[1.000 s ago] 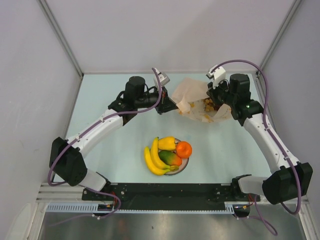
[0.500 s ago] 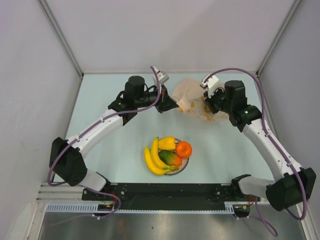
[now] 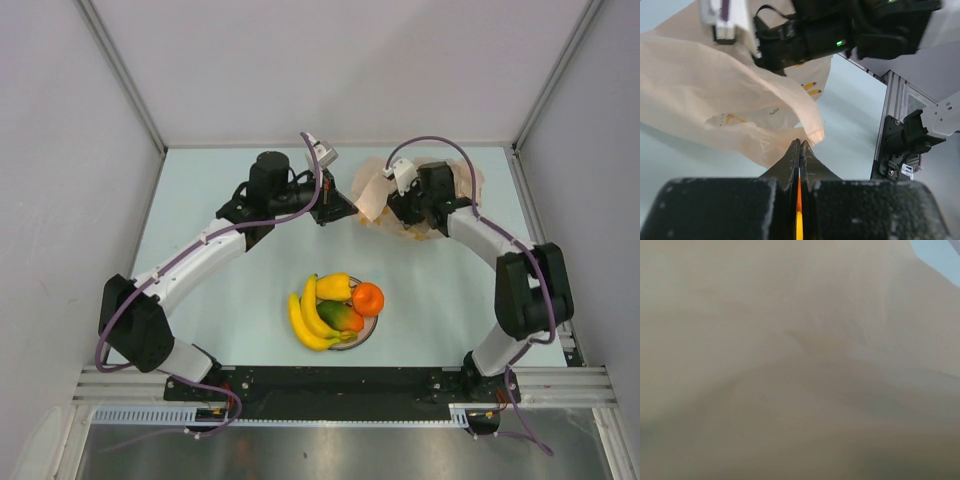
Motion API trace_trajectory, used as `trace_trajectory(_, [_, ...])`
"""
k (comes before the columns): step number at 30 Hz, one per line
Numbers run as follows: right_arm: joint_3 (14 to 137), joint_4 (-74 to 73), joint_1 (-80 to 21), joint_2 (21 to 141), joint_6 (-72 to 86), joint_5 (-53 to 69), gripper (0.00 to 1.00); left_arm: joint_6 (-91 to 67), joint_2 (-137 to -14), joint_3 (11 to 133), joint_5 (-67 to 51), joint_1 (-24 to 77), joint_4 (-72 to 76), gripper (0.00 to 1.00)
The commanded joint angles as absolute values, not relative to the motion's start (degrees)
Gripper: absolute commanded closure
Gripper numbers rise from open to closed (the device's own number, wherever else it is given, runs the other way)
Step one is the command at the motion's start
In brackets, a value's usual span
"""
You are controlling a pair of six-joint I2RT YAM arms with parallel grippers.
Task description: Take the fake fruits out of the plastic bag
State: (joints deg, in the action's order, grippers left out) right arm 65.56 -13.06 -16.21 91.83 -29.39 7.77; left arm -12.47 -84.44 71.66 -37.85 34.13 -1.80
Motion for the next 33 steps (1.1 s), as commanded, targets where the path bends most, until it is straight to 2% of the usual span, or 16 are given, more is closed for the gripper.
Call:
trace_trajectory(1, [65.7, 3.2, -15.6, 100.2, -30.8, 0.2, 0.25, -12.2, -82.5, 71.8, -38.7, 34.7, -0.3, 1.0])
trace_trajectory(5, [67.2, 10.0, -15.6, 107.0, -35.1, -4.2, 0.24, -11.8, -82.4, 71.1, -38.5, 34.9, -0.3, 0.99])
trace_trajectory(8, [69.3, 13.4, -15.5, 111.1, -37.3, -6.0, 0.28, -11.5, -81.9, 69.7, -38.5, 35.1, -0.2, 1.0])
trace_trajectory(11, [70.8, 14.6, -15.1, 113.8, -41.3, -6.7, 0.46, -11.3, -81.4, 68.6, -38.3, 35.2, -0.4, 1.0])
trace_trajectory(12, [71.0, 14.9, -15.1, 114.1, -42.2, -6.9, 0.57, -11.1, -81.5, 68.6, -38.0, 35.3, -0.4, 1.0])
trace_trajectory(13, [71.1, 14.5, -14.9, 114.0, -42.7, -6.8, 0.62, -10.9, -81.6, 68.5, -37.8, 35.4, -0.5, 1.0])
trace_trajectory(15, [71.4, 11.8, -14.4, 111.9, -42.6, -5.2, 0.76, -10.5, -81.8, 68.6, -37.5, 35.4, -0.5, 1.0])
trace_trajectory(18, [71.4, 6.0, -14.2, 105.9, -40.3, -2.0, 0.91, -10.5, -83.0, 69.2, -37.0, 35.5, -0.5, 1.0])
trace_trajectory(24, [71.4, -11.1, -14.8, 89.1, -33.9, 5.8, 1.0, -9.1, -86.9, 73.3, -34.8, 35.5, -1.7, 1.0])
trace_trajectory(33, [70.1, -30.1, -16.3, 75.8, -28.8, 13.3, 1.0, -6.7, -89.6, 79.6, -33.8, 35.6, -2.3, 1.0])
